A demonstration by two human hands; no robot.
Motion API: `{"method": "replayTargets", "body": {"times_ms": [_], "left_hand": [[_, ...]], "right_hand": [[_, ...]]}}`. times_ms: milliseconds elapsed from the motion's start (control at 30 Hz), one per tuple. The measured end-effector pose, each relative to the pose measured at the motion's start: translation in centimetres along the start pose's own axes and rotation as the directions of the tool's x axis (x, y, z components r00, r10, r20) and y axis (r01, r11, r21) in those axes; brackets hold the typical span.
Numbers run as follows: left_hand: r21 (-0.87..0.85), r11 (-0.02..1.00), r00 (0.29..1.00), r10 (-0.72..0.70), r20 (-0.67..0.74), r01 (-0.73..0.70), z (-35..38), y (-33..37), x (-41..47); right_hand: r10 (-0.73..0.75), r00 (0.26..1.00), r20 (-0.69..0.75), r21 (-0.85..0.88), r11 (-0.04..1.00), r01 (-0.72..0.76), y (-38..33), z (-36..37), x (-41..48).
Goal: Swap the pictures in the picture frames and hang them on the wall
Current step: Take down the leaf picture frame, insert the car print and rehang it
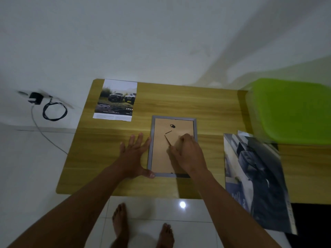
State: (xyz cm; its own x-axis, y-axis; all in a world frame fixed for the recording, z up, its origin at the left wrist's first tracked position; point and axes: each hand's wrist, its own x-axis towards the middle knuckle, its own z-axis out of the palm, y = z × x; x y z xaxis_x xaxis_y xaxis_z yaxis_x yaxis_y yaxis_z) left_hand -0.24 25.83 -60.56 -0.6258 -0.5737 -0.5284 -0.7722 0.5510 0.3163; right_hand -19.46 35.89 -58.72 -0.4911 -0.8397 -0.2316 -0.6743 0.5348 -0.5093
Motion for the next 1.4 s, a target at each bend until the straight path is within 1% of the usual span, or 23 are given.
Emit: {"method": "replayTargets", "body": {"times_ms": [67,133,200,433,533,600,700,867,1000,1400], "left_hand": [[0.007,1.0,1.0,-0.002,0.004,0.002,0.0,0.0,0.0],[0.008,1.0,1.0,-0.003,0.011,0.002,0.0,0.0,0.0],[0.001,1.0,1.0,0.002,0.014,-0.002,0.1,-0.1,0.0],[-0.033,0.999,1.0,0.028,0.008,-0.028,0.3,-0.5,0.3],[-0.044,0.998,0.999,0.033,0.007,-0.033,0.4,-0.5,0.3],[-0.042,0.999,1.0,0.029,0.007,-0.029,0.3,-0.3,0.3],[-0.031,0.999,1.0,0.022,0.011,-0.022,0.2,-0.2,0.2],[-0.031,0.999,1.0,0.022,0.014,-0.021,0.1,-0.1,0.0],[-0.033,0.999,1.0,0.028,0.009,-0.028,0.1,-0.1,0.0],[-0.024,0.999,0.999,0.03,0.015,-0.03,0.1,-0.2,0.1]], "right_hand": [[-0.038,0.999,-0.001,-0.129,0.991,0.038,0.0,-0.2,0.0],[-0.113,0.993,-0.046,-0.283,0.954,0.095,0.1,-0.3,0.4],[-0.158,0.985,-0.075,-0.344,0.931,0.123,0.5,-0.4,1.4],[-0.246,0.962,-0.121,-0.297,0.933,0.202,1.1,-1.2,9.1],[-0.297,0.947,-0.118,-0.313,0.917,0.249,1.2,-0.8,10.7],[-0.316,0.94,-0.126,-0.314,0.912,0.264,1.3,-0.6,11.2],[-0.338,0.932,-0.132,-0.269,0.917,0.295,1.5,-0.8,11.6],[-0.408,0.912,-0.034,-0.211,0.895,0.393,2.0,-1.7,12.3],[-0.458,0.888,-0.029,-0.215,0.871,0.442,2.3,-1.9,12.6],[-0.485,0.874,-0.029,-0.195,0.861,0.471,2.3,-1.8,13.3]]}}
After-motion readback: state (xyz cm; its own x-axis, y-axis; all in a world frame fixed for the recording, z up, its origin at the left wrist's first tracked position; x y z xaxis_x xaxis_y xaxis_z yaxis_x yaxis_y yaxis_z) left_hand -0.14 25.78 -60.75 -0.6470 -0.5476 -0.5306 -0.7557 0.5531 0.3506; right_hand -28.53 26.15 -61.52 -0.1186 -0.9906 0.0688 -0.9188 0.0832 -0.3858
